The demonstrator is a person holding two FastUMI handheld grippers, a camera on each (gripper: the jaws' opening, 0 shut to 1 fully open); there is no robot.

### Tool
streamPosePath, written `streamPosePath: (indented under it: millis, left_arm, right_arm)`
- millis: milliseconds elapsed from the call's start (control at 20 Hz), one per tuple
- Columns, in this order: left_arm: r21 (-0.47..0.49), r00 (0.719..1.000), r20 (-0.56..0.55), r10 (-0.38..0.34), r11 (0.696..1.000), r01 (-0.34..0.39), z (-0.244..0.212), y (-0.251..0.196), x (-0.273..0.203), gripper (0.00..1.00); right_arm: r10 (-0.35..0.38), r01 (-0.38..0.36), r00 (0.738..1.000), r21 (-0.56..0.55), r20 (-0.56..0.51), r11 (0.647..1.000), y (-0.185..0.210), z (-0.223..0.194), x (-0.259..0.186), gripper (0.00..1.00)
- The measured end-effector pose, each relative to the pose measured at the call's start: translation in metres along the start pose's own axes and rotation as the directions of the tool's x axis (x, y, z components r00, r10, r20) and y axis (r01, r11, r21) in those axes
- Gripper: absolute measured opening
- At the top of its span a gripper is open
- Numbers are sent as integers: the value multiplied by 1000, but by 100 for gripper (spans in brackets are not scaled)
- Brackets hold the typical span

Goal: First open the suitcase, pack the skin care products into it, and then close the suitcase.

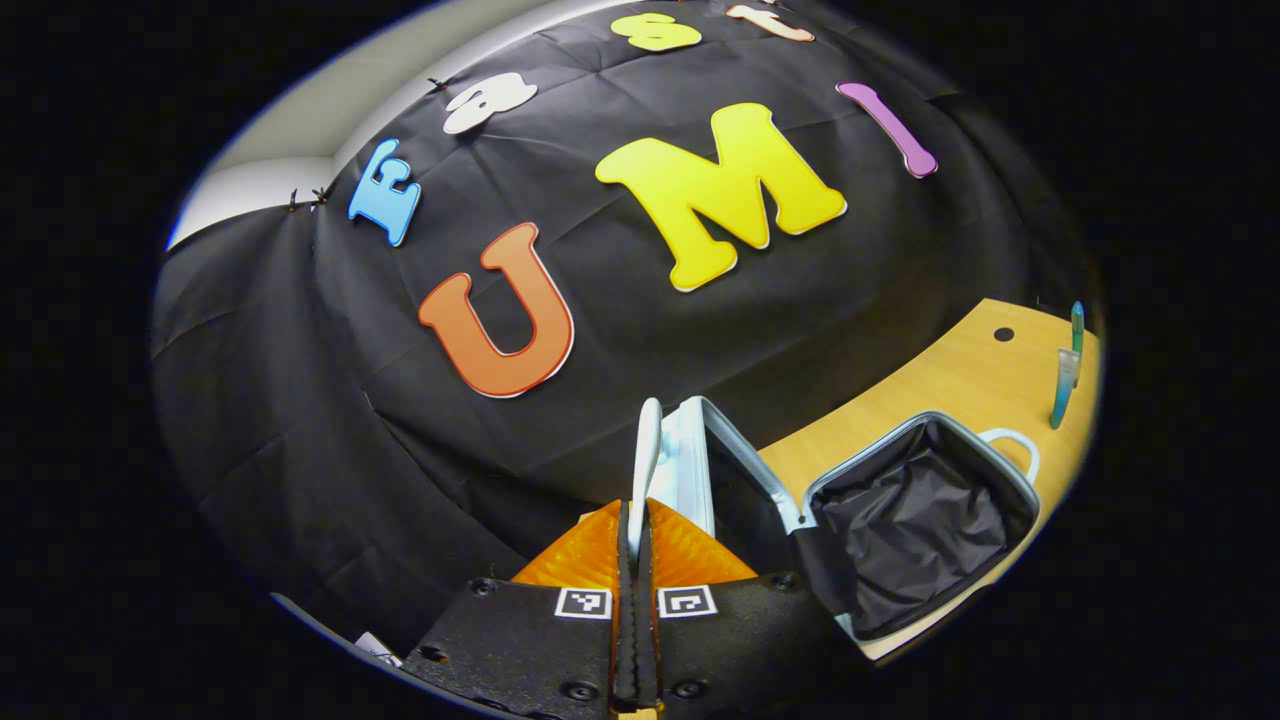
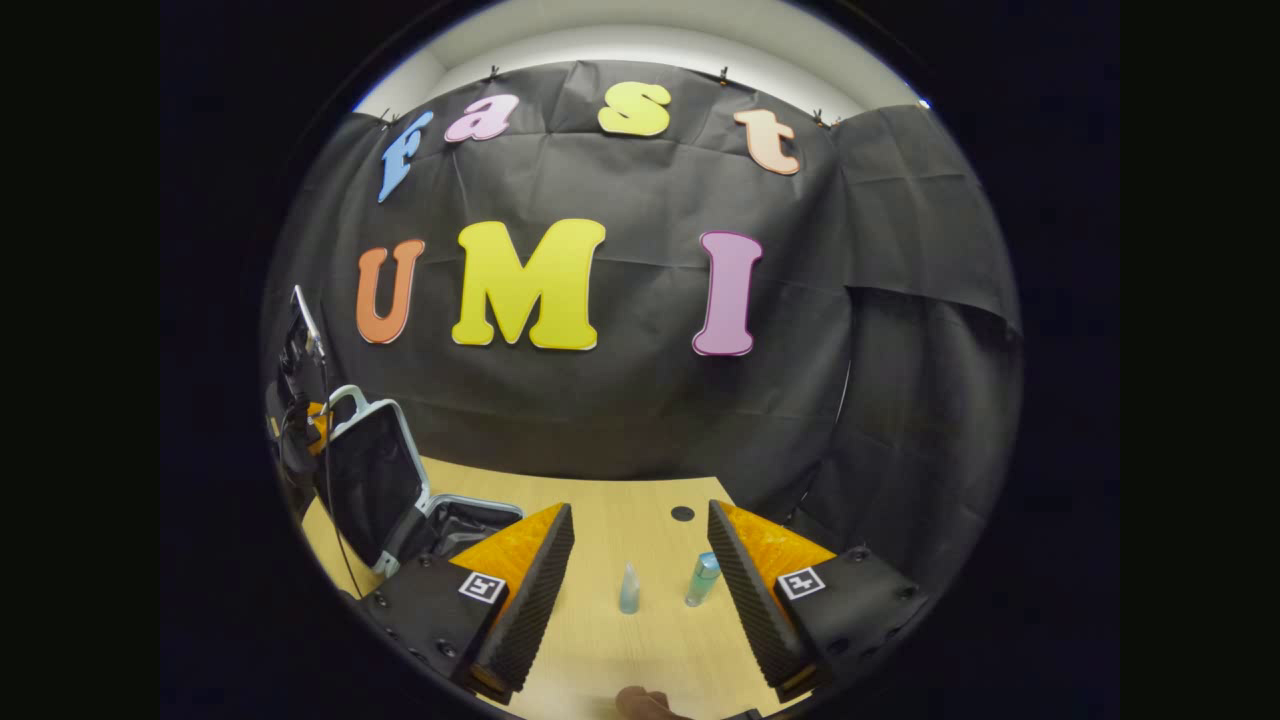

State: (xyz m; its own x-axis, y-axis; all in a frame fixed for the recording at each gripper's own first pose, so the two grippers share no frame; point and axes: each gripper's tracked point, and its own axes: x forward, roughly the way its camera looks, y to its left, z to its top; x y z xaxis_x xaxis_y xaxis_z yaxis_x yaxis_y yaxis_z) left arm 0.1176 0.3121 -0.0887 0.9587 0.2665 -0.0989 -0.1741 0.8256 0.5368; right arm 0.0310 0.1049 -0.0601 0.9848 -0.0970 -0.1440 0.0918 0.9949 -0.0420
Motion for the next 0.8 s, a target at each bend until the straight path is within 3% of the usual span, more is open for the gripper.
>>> streamPosePath:
  millis: [250, 600, 800]
  left_arm:
    - [-61, 999, -50, -20, 998, 17, -57, 32, 27, 3]
    - [-252, 977, -186, -108, 966, 59, -163, 48, 62, 3]
    - [-343, 941, -286, -182, 936, 77, -223, 34, 79, 5]
  right_arm:
    - [-5, 4, 1000, -18, -1, 1000, 15, 2, -9, 80]
    - [-10, 9, 1000, -58, -18, 998, 30, -5, -14, 80]
    - [-1, -2, 1000, -85, -31, 996, 39, -8, -13, 80]
